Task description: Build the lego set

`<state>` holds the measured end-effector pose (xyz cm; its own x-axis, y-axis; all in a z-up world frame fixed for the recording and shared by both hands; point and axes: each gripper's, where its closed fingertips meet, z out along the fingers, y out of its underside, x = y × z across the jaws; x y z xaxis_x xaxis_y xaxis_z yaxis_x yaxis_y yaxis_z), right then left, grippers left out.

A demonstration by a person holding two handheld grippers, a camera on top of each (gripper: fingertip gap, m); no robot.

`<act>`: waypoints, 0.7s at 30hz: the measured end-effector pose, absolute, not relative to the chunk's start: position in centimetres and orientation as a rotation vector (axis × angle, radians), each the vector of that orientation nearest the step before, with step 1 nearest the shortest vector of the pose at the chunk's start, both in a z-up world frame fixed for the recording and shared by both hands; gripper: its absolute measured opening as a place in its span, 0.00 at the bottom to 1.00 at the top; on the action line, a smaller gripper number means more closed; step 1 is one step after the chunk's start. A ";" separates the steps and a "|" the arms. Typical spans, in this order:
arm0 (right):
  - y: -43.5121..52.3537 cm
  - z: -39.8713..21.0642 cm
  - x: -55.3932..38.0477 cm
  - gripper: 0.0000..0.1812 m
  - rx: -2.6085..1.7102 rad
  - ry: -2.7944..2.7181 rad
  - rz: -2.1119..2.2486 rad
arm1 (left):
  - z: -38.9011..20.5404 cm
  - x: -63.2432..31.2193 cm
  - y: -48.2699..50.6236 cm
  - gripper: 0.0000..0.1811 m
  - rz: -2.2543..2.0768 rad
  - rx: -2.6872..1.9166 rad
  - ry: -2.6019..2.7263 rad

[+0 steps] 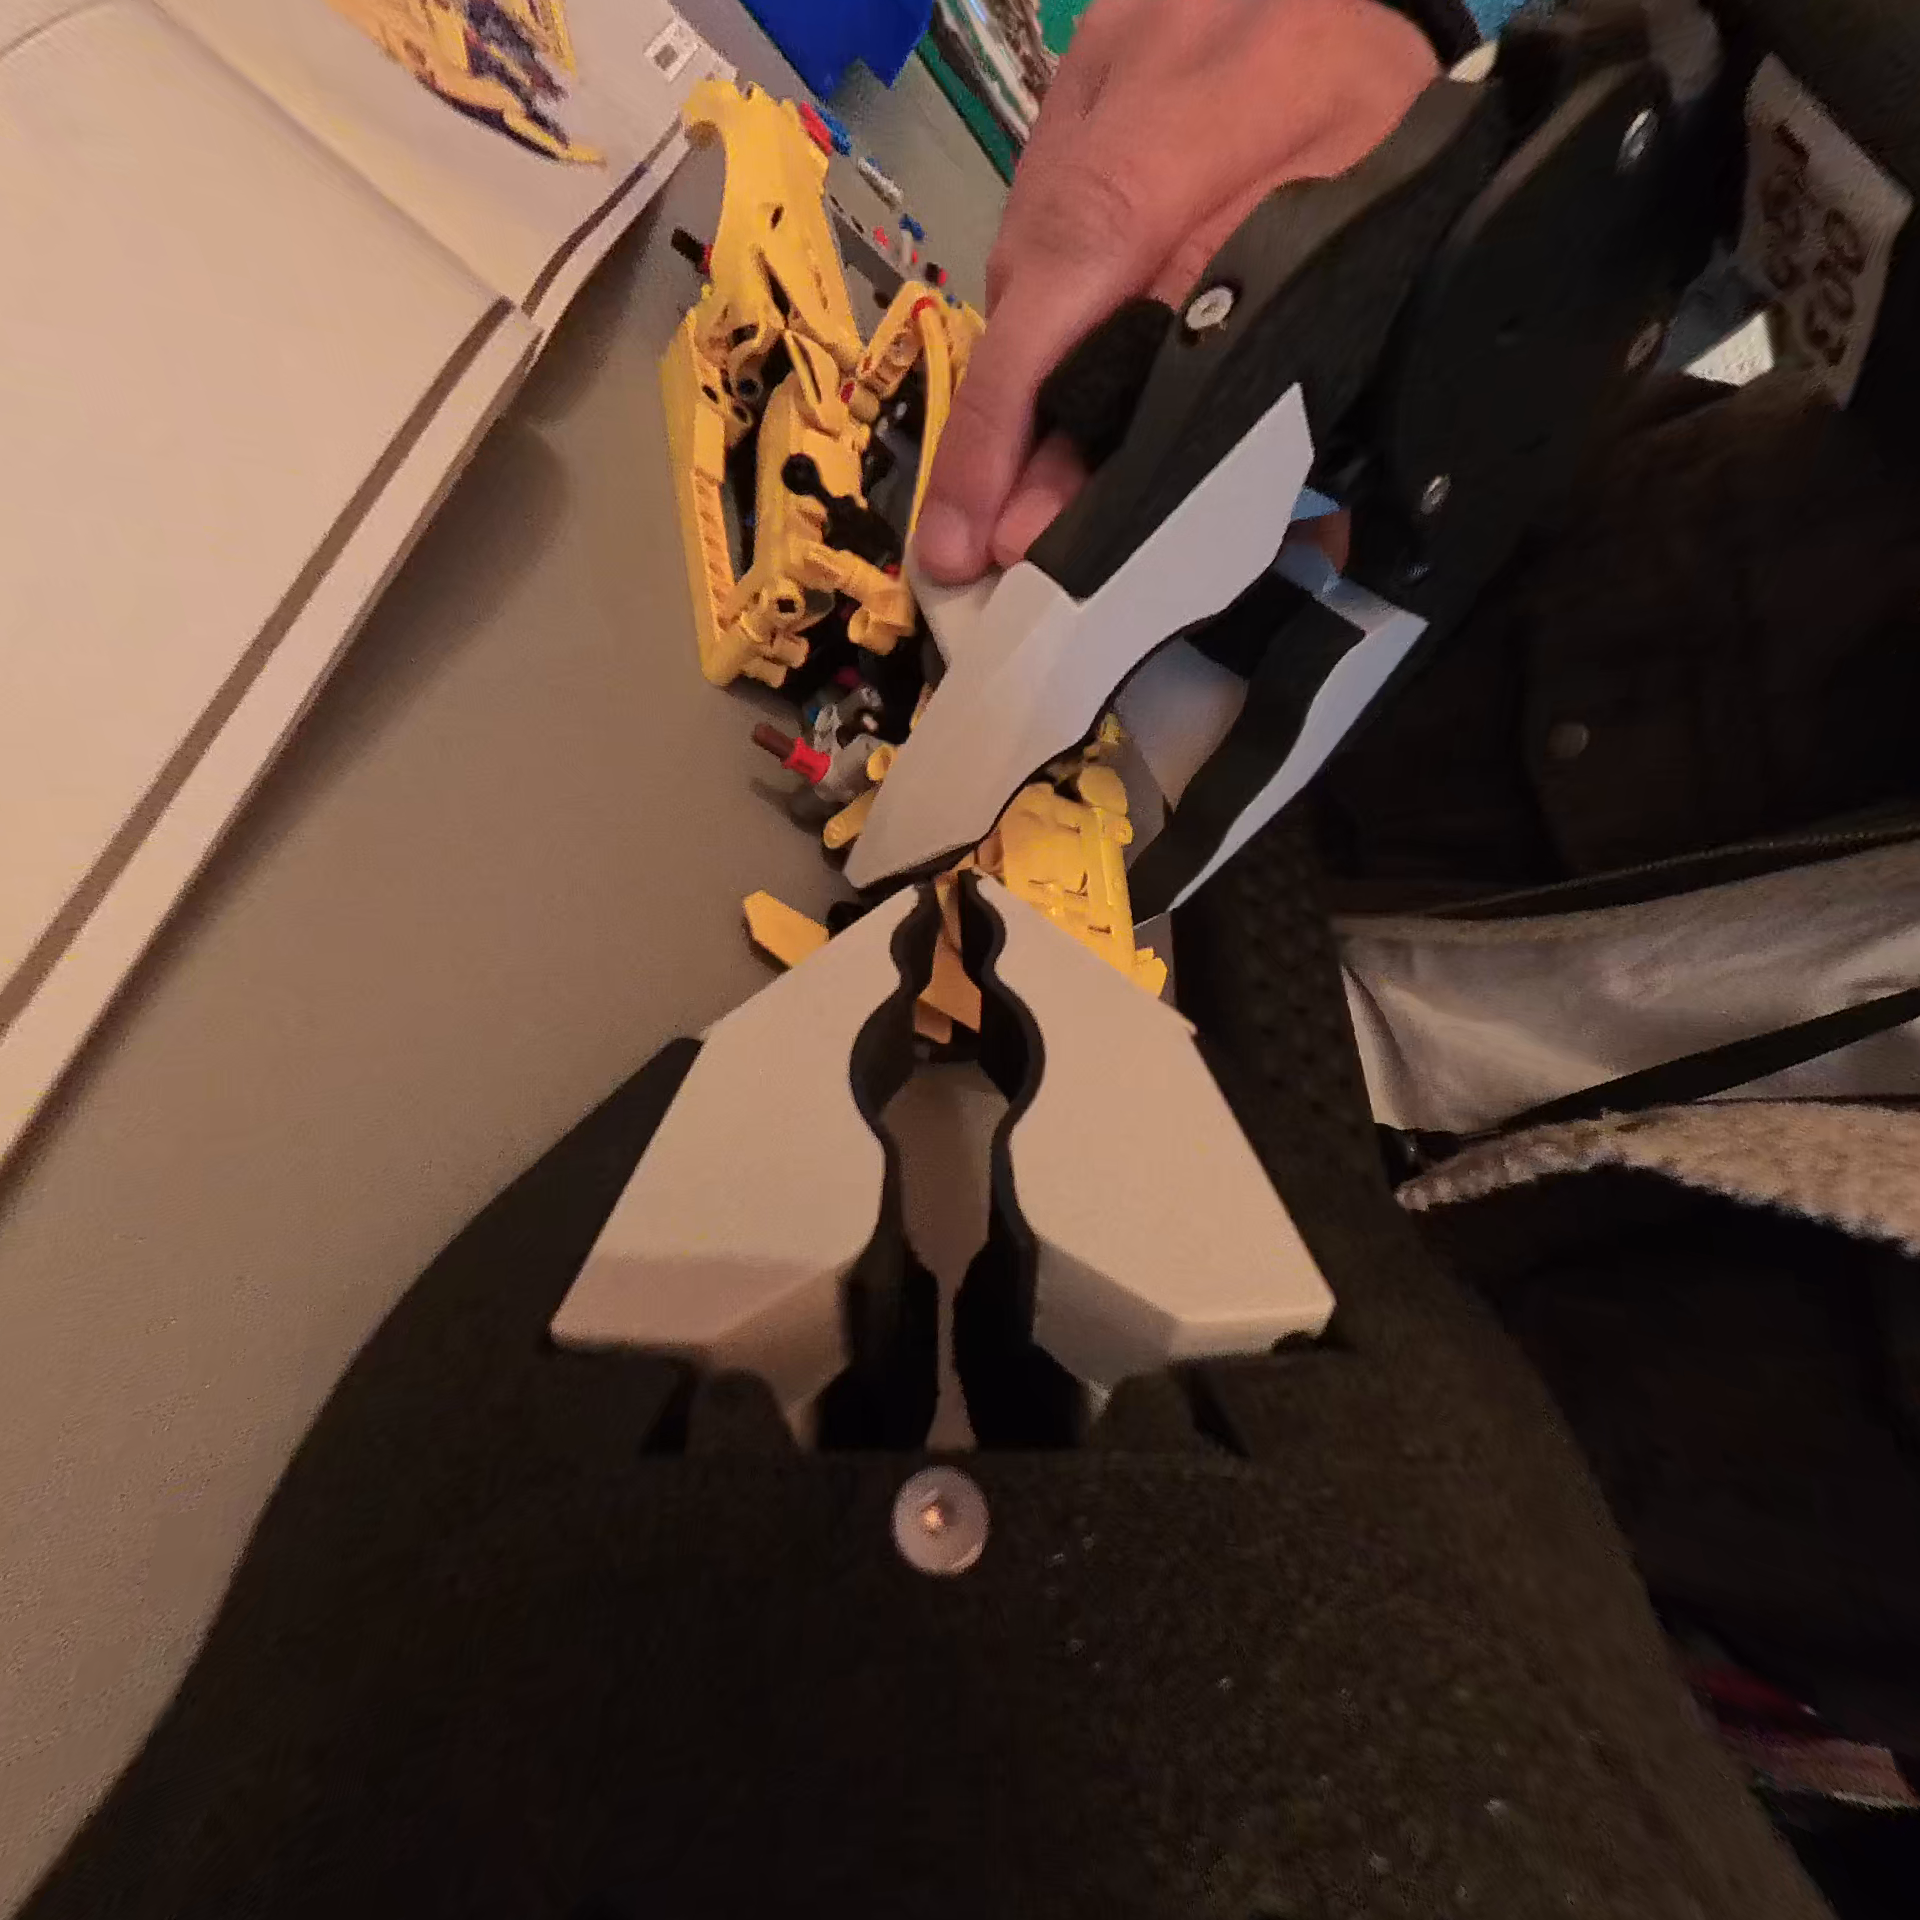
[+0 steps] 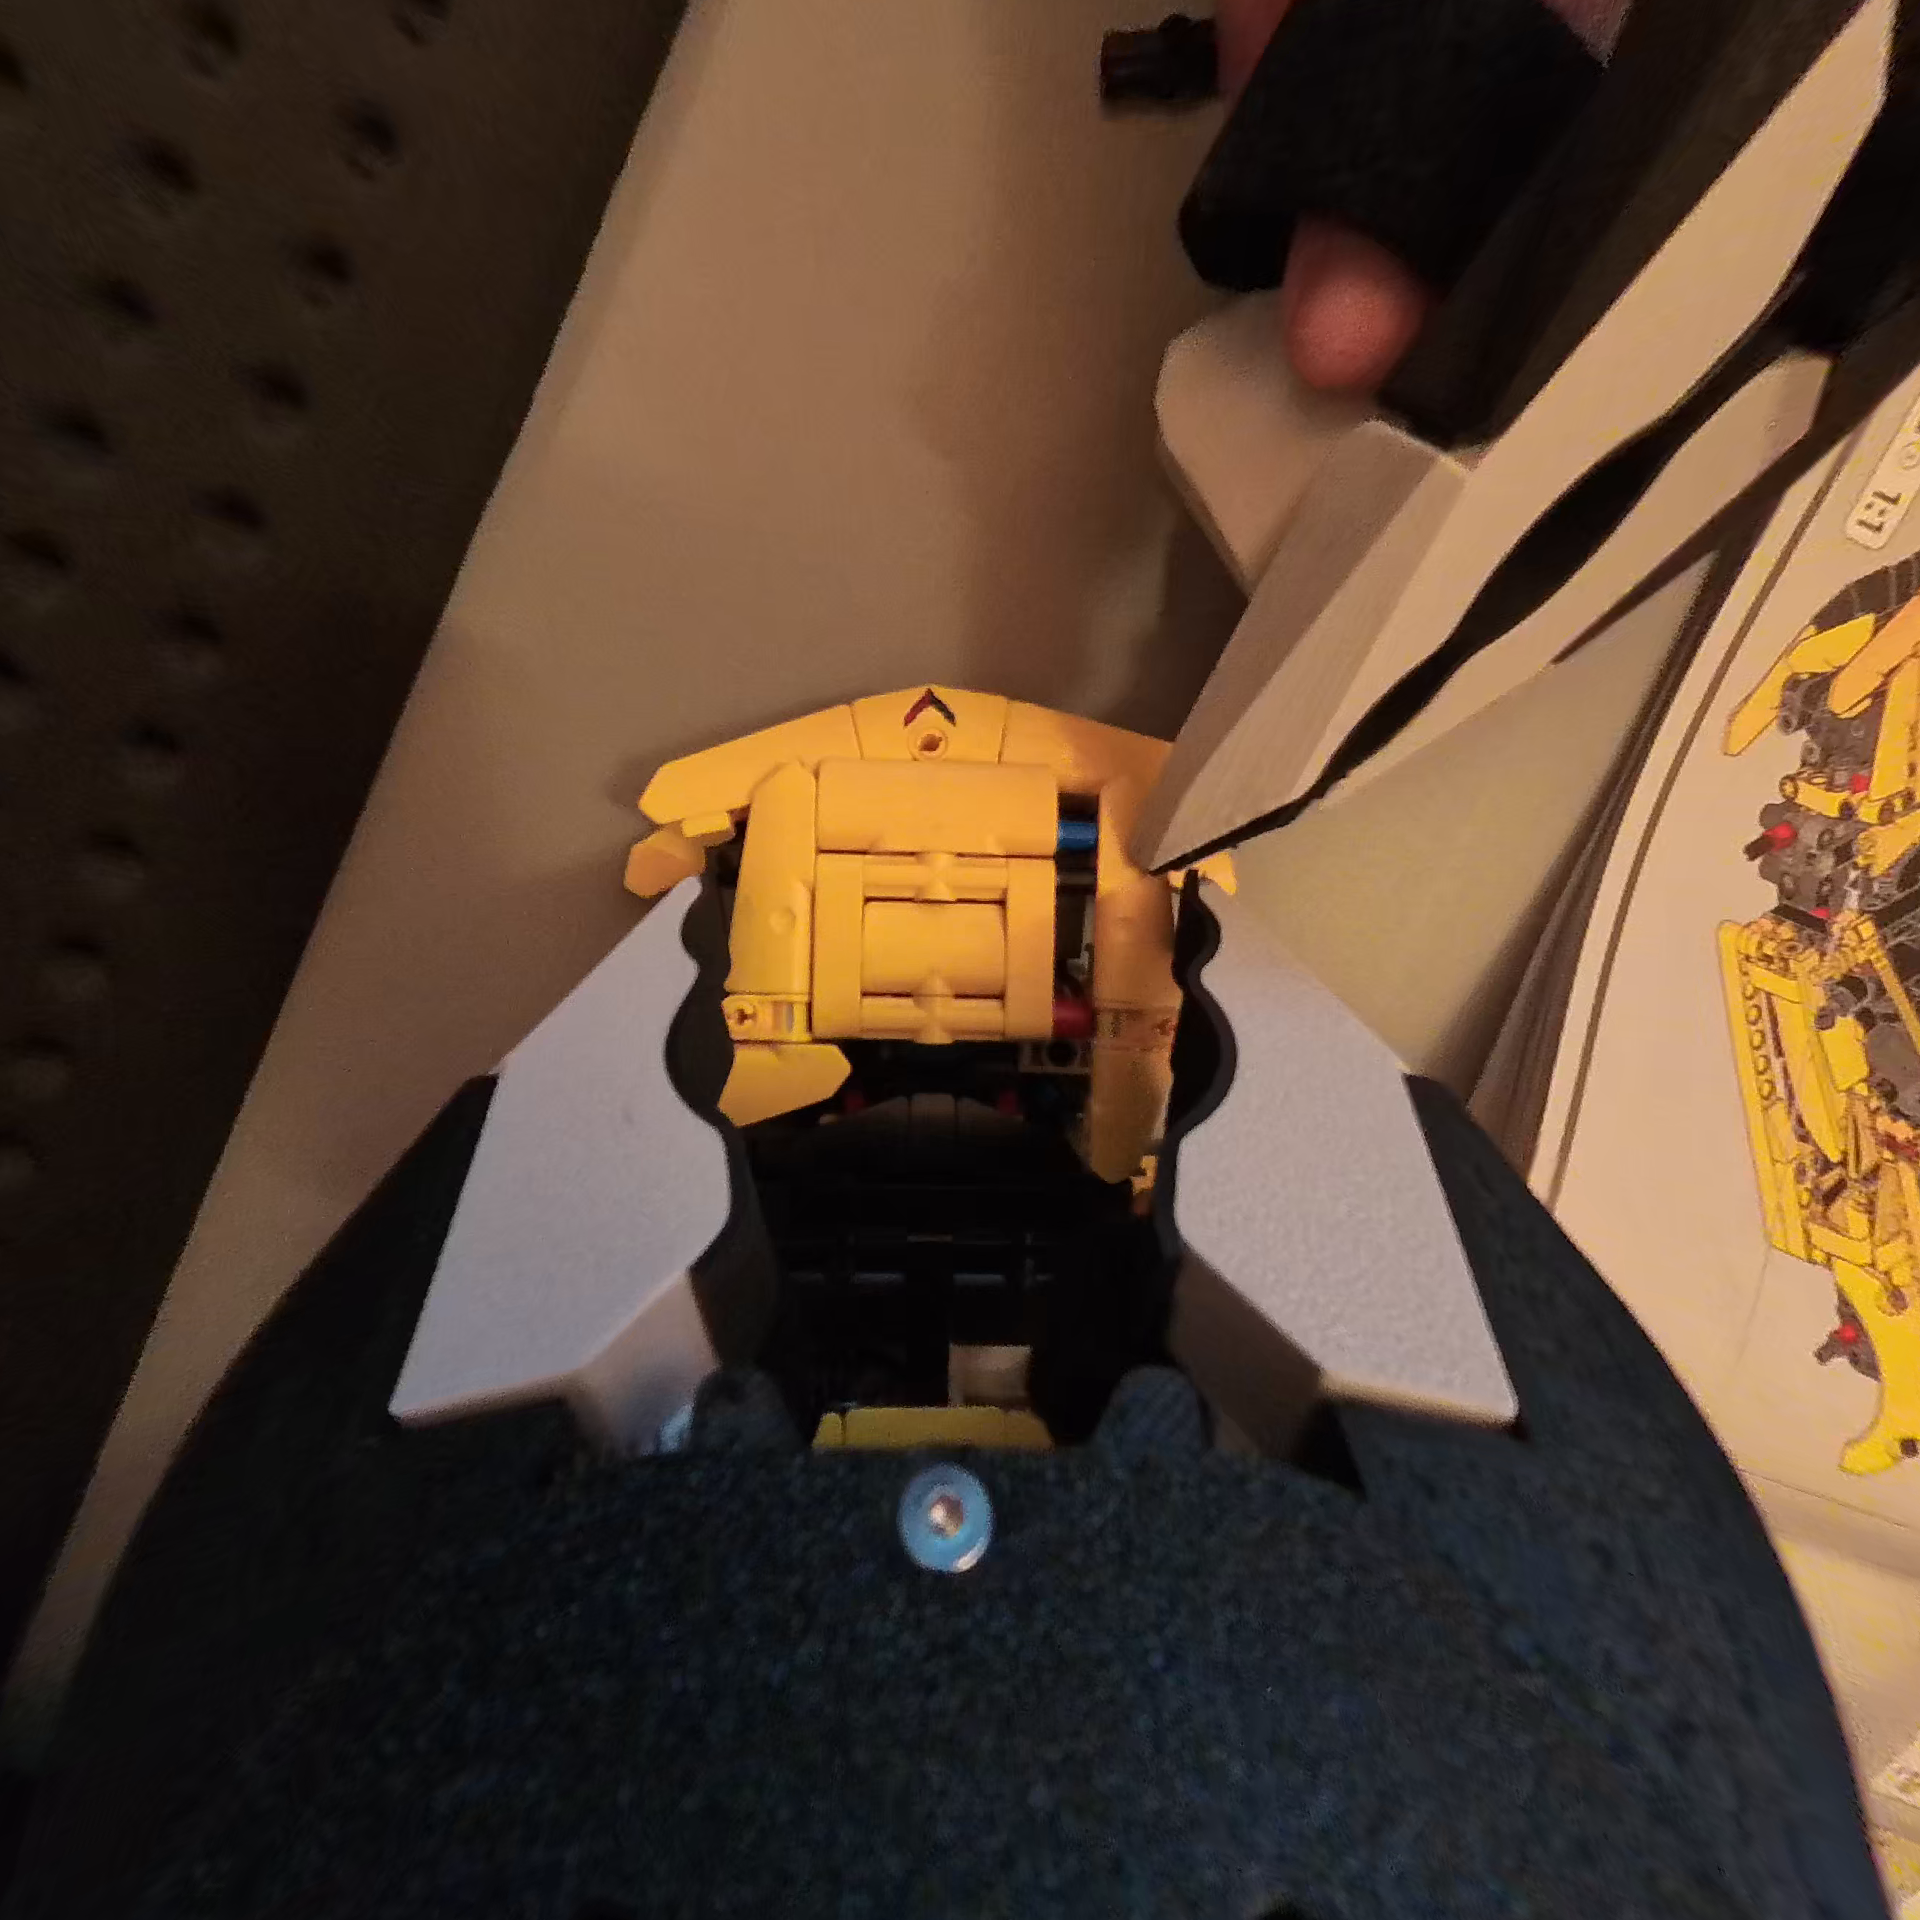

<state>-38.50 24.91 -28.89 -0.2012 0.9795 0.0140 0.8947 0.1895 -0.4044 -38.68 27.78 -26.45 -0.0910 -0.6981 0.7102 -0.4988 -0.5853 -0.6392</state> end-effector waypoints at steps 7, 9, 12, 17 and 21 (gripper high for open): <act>24.9 -28.9 -38.5 0.47 -1.800 -2.211 0.455 | -26.1 -39.4 28.0 0.02 -1.621 -1.941 1.425; 24.9 -28.9 -38.5 0.47 -1.794 -2.217 0.435 | -25.8 -39.3 27.8 0.02 -1.591 -1.903 1.453; 24.9 -28.8 -38.4 0.47 -1.782 -2.225 0.402 | -26.0 -39.0 27.3 0.03 -1.517 -1.859 1.519; 24.9 -28.7 -38.5 0.45 -1.744 -2.224 0.394 | -26.0 -38.8 26.6 0.00 -1.438 -1.803 1.599; 24.9 -28.7 -38.6 0.46 -1.755 -2.195 0.476 | -25.9 -39.1 27.3 0.02 -1.397 -1.827 1.578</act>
